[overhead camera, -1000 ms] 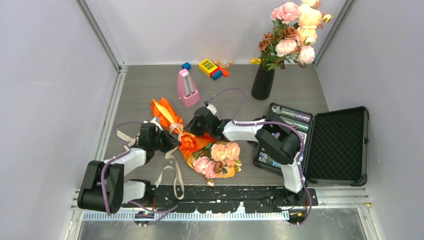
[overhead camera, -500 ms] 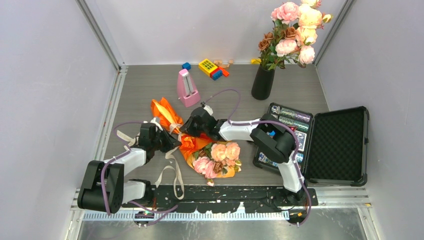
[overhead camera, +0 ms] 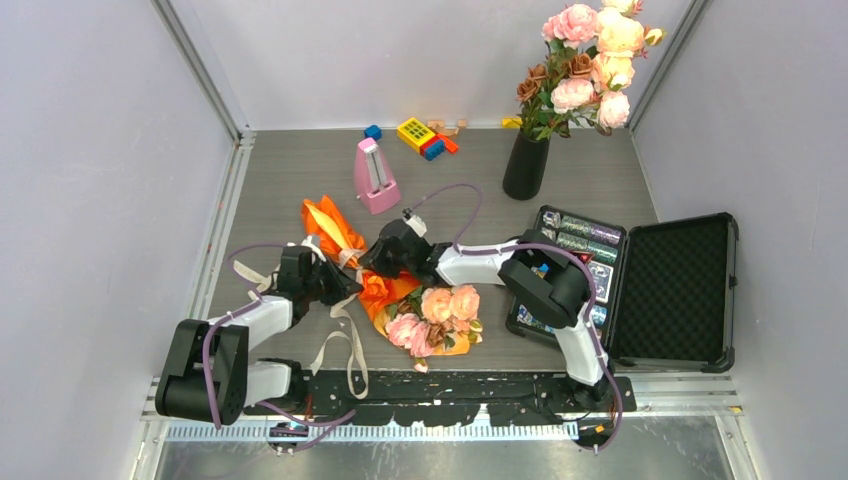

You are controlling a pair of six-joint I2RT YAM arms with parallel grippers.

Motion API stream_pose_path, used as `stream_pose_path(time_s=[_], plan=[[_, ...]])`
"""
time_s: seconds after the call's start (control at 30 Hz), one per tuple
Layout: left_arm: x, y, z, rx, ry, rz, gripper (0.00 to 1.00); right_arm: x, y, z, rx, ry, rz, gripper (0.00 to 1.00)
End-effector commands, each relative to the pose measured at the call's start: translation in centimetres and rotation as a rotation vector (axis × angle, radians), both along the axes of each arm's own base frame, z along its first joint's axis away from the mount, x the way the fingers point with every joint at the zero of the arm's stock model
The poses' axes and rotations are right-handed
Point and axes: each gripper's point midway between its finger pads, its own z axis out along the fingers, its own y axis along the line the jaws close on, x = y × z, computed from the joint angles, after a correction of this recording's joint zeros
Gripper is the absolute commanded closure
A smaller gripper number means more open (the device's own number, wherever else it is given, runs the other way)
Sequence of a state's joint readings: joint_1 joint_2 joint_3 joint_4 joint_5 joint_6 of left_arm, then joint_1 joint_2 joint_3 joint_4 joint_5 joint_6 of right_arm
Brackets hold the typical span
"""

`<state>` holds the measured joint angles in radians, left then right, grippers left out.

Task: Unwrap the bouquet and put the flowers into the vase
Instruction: Untie the ribbon from the wrapping paper.

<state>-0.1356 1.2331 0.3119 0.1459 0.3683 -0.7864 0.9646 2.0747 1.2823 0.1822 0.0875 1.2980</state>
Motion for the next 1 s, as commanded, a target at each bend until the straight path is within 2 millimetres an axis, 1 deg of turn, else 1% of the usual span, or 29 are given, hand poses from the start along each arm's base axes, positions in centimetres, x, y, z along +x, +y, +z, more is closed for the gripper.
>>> stream_pose_path(time_s=[0.0, 0.03, 0.13, 0.23, 0.27, 0.3, 0.43, 0.53, 0.73, 0.77, 0.8, 0.83, 0.93, 0.97], plan=[[0.3, -0.4, 0.5, -0.018, -0.015, -0.011, 1.00, -1.1, -0.8, 0.5, -0.012, 0.002, -0.040, 0.71], [0.2, -0.4, 0.4, -0.019, -0.014, -0.009, 1.00, -1.3, -0.8, 0.9, -0.008, -0.002, -0.042, 0.71], [0.2, -0.4, 0.4, -0.018, -0.013, -0.009, 1.00, -1.3, -1.3, 1.0, -0.017, -0.012, -0.055, 0.71], [0.1, -0.4, 0.4, -0.019, -0.013, -0.008, 1.00, -1.1, -1.0, 1.1, -0.012, -0.015, -0.057, 0.71], [0.1, -0.4, 0.3, -0.019, -0.012, -0.009, 1.00, -1.1, -0.9, 0.8, -0.013, -0.009, -0.053, 0.71], [0.0, -0.4, 0.3, -0.020, -0.012, -0.009, 1.00, -1.0, -0.6, 1.0, -0.008, -0.010, -0.050, 0.71], [0.0, -0.3, 0.4, -0.020, -0.015, -0.006, 1.00, -0.9, -0.2, 0.6, -0.013, -0.010, -0.048, 0.71], [-0.1, -0.3, 0.4, -0.020, -0.015, -0.006, 1.00, -0.5, -0.4, 0.3, -0.028, -0.018, -0.060, 0.71], [-0.2, -0.3, 0.3, -0.021, -0.012, -0.005, 1.00, 0.5, -0.4, 0.4, -0.048, -0.044, -0.078, 0.71], [-0.2, -0.4, 0.3, -0.022, -0.013, -0.005, 1.00, 0.7, -0.5, 0.1, -0.056, -0.042, -0.080, 0.71], [-0.2, -0.3, 0.3, -0.022, -0.013, -0.005, 1.00, 0.9, -0.3, 0.2, -0.052, -0.046, -0.081, 0.71], [-0.1, -0.3, 0.4, -0.023, -0.014, -0.005, 1.00, 1.0, -0.3, -0.1, -0.057, -0.043, -0.082, 0.72], [-0.1, -0.4, 0.4, -0.025, -0.015, -0.005, 1.00, 1.2, 0.1, -0.2, -0.060, -0.043, -0.072, 0.75], [-0.1, -0.4, 0.4, -0.024, -0.014, -0.005, 1.00, 1.2, 0.1, -0.3, -0.062, -0.042, -0.070, 0.78]])
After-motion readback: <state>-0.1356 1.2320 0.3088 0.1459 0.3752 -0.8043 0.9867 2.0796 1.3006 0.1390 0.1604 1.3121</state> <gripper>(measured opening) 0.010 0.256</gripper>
